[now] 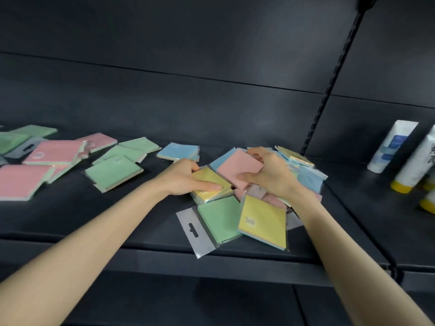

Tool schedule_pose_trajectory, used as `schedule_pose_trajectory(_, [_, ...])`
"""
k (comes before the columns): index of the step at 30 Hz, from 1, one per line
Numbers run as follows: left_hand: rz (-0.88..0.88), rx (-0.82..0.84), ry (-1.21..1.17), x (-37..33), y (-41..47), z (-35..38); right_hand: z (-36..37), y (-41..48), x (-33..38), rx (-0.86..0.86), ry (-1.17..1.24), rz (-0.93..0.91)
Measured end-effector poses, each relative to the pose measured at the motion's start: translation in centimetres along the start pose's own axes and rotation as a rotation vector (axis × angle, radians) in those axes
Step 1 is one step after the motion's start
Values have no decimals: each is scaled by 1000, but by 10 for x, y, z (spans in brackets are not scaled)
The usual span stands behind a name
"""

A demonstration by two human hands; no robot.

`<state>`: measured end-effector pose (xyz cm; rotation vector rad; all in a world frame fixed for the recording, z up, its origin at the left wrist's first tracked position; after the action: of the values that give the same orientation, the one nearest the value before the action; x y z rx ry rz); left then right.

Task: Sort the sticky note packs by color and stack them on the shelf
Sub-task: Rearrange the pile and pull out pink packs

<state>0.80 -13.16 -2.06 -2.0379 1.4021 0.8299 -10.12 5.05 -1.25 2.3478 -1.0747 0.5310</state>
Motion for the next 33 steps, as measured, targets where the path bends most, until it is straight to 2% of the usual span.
schedule_pose_trajectory(6, [-45,-148,-175,4,-3,7,1,-5,-7,-79,206,-18])
schedule_pose_trajectory(13, [120,-371,-246,1,-9,7,0,-5,-8,-145,284,-1])
schedule_pose_trajectory(24, [128,-449,-637,-1,-13,2,-10,-13,2,-277,432,-59])
schedule_pose_trajectory(33, [177,-400,-748,2,-33,-4,-15,-14,17,-348,527,-151])
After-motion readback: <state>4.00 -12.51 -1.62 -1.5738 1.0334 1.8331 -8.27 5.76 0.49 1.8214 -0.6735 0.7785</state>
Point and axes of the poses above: each hand's wrist, its own y-axis towards the middle knuckle, its own z-axis out of the palm, x = y × z, the point moved 1 cm from there along y, towards the middle knuckle, and after that the axes turned 1 degree about -z, right-handed, at the moved point
